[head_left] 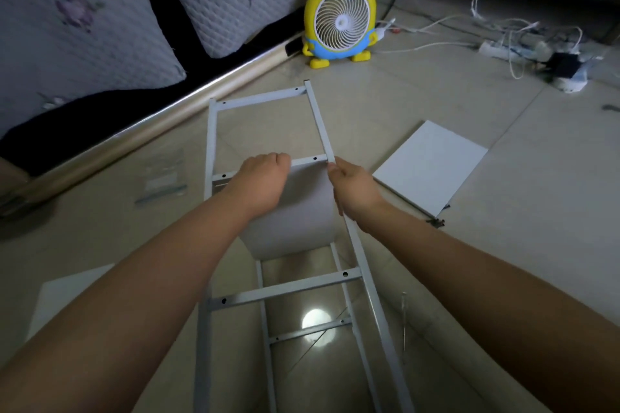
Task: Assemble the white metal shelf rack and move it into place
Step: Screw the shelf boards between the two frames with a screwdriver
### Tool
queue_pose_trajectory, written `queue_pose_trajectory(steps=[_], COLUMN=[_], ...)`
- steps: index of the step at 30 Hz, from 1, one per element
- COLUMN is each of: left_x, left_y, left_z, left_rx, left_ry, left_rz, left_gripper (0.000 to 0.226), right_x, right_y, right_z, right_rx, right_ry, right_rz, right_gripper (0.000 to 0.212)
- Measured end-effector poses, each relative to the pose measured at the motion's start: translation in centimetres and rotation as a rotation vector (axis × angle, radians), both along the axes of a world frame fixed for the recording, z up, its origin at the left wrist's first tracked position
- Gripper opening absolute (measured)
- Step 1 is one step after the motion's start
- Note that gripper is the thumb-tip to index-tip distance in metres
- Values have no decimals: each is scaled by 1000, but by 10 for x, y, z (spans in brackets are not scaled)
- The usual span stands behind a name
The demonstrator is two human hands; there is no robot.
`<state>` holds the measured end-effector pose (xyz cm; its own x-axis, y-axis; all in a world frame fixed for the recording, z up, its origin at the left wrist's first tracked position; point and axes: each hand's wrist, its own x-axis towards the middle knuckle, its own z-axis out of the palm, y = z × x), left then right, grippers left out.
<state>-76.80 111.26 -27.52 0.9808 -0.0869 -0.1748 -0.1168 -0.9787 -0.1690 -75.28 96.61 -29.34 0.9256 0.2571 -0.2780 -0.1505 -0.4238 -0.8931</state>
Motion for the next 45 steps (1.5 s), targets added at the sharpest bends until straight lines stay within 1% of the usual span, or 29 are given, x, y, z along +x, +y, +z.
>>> queue_pose_trajectory(steps=[4,9,11,15,22,26,30,35,39,41,43,45], left_x=[11,28,32,34,39,37,31,23,19,15,11,11], left_y=[3,-1,0,2,-5,-4,1,8,10,12,14,17], left_z=[0,4,6,14,17,22,19,12,14,11,8,4], left_rx=[3,16,23,20,44,29,10,-21,-37,-49,-48,-68], left_ry=[-38,-2,17,96,183,221,190,133,138,113,70,54], left_rz=[-21,-36,-9,82,151,133,63,17,-12,-41,-77,-93], left_gripper=[32,32,33,28,28,27,24,25,29,28,25,22], right_x=[10,24,27,28,27,23,17,8,3,-1,-7,-11], right_y=[4,2,6,15,16,15,15,11,12,12,12,11], right_z=[-7,-14,-18,-22,-17,-14,-13,-5,10,12,11,9], right_rx=[60,109,102,56,-31,-46,-8,-3,24,-15,-64,-63], right_ry=[-4,-5,-39,-99,-88,-57,-41,15,94,57,6,-3], right_rz=[-49,-87,-80,-51,-10,-8,-45,-69,-125,-124,-109,-118], right_gripper=[34,35,37,28,36,39,37,28,37,39,36,35])
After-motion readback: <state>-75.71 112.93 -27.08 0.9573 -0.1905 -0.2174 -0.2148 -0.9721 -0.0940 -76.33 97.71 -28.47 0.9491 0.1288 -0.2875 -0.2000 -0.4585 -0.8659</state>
